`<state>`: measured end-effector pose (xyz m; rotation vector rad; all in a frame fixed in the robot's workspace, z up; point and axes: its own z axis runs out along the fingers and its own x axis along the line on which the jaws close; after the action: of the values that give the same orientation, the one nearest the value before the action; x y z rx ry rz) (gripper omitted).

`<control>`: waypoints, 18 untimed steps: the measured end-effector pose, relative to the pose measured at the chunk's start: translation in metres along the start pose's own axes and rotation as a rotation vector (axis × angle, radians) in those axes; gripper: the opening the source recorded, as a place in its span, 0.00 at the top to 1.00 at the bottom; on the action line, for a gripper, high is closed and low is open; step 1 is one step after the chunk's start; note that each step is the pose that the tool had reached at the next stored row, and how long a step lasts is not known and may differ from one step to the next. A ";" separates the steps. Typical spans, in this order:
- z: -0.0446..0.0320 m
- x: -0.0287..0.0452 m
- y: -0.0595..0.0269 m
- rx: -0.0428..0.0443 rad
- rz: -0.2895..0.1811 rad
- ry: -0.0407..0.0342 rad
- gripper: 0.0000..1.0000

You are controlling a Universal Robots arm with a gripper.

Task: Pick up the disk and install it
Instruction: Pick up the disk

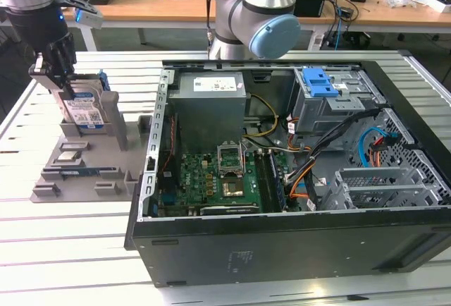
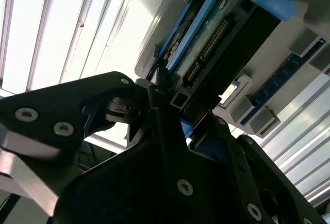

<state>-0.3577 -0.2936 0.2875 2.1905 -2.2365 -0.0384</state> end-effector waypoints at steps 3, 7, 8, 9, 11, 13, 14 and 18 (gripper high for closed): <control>0.0001 0.0000 0.0000 0.0000 0.000 0.0000 0.63; -0.0062 -0.0001 0.0001 0.0001 0.000 -0.0001 0.63; -0.0093 -0.0002 0.0002 0.0001 0.000 -0.0001 0.63; -0.0132 -0.0003 0.0003 0.0001 0.000 0.0000 0.63; -0.0199 -0.0006 0.0005 0.0000 0.000 0.0000 0.63; -0.0232 -0.0009 0.0006 0.0001 0.000 0.0000 0.63; -0.0248 -0.0011 0.0006 0.0001 0.000 0.0000 0.63; -0.0339 -0.0019 0.0009 0.0000 0.000 0.0000 0.63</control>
<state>-0.3577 -0.2920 0.3215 2.1905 -2.2365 -0.0384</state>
